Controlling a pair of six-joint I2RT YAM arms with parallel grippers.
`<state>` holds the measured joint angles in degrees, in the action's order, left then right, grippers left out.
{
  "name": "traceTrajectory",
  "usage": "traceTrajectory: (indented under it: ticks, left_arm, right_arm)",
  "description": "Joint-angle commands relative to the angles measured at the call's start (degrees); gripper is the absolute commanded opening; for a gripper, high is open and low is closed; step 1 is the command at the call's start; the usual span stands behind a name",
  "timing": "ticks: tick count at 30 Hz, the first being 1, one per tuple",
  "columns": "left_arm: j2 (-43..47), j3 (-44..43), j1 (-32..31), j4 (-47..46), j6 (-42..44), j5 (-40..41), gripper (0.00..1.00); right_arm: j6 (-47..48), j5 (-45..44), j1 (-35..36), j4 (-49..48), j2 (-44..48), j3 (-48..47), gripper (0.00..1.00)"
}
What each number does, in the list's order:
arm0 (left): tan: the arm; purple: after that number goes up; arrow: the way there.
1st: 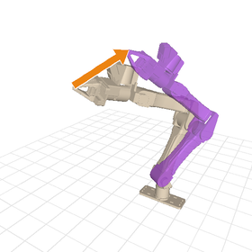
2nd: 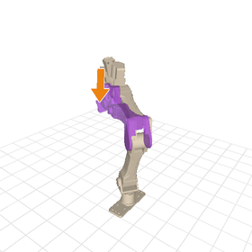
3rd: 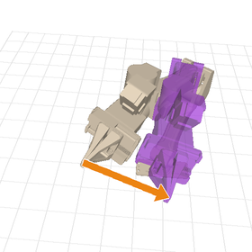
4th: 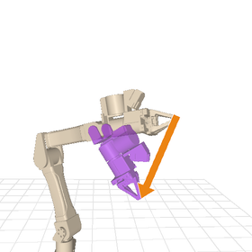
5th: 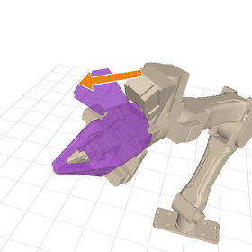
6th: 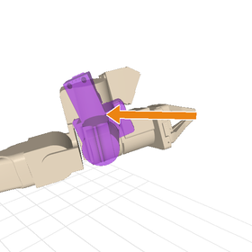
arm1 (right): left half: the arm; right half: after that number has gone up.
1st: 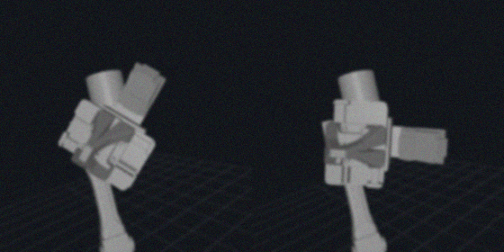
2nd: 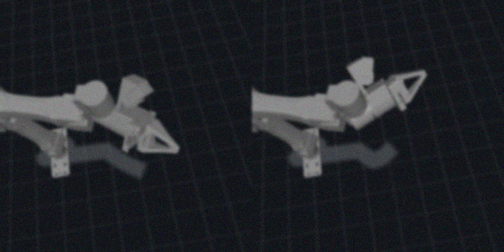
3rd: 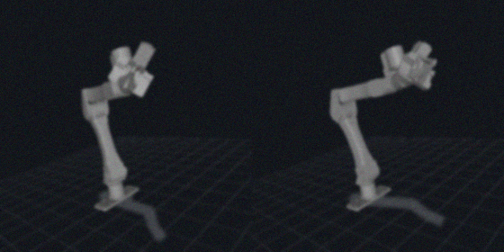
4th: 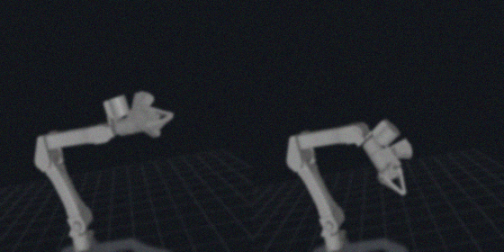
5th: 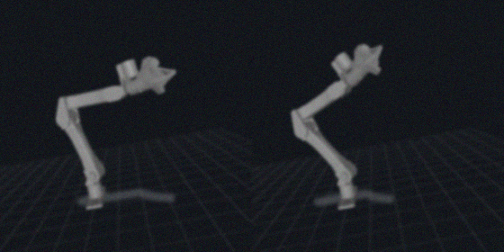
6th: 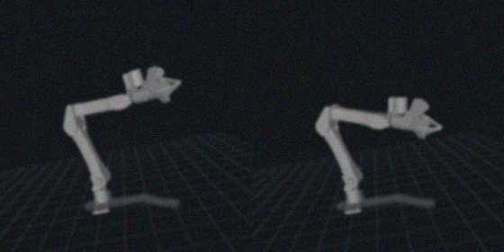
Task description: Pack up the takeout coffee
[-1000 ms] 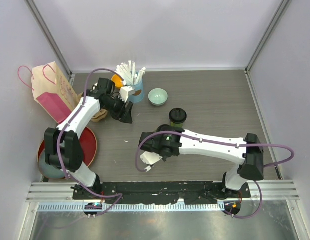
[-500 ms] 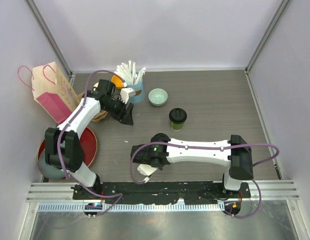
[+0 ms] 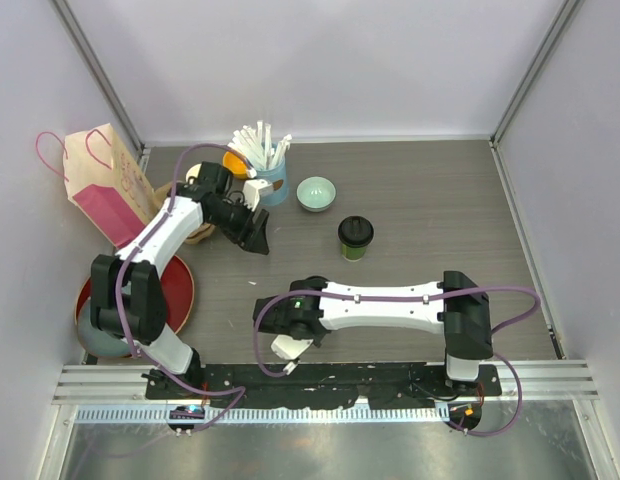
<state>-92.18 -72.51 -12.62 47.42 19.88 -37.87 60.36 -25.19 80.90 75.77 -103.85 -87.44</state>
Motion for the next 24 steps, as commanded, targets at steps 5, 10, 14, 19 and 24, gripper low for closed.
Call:
traceTrajectory:
  ticks: [5, 10, 14, 19, 24]
  left_arm:
    - [1.57, 0.35, -1.44, -1.1, -0.02, -2.74, 0.6]
    - [1.83, 0.7, -1.35, -1.1, 0.16, -2.74, 0.6]
    - [2.0, 0.88, -1.35, -1.1, 0.34, -2.74, 0.6]
    - [2.09, 0.79, -1.44, -1.1, 0.42, -2.83, 0.61]
    - [2.53, 0.62, -1.44, -0.4, 0.95, -2.74, 0.61]
  right_arm:
    - [3.1, -1.79, 0.31, 7.55, -0.82, -2.3, 0.01]
    - [4.33, -4.94, 0.48, 6.59, -0.83, -2.12, 0.14]
    - [4.94, -7.05, 0.48, 5.18, -0.74, -2.3, 0.24]
    - [4.77, -10.84, 0.48, 3.25, -0.91, -1.77, 0.32]
    - [3.63, -12.16, 0.48, -0.7, 1.28, -2.21, 0.39]
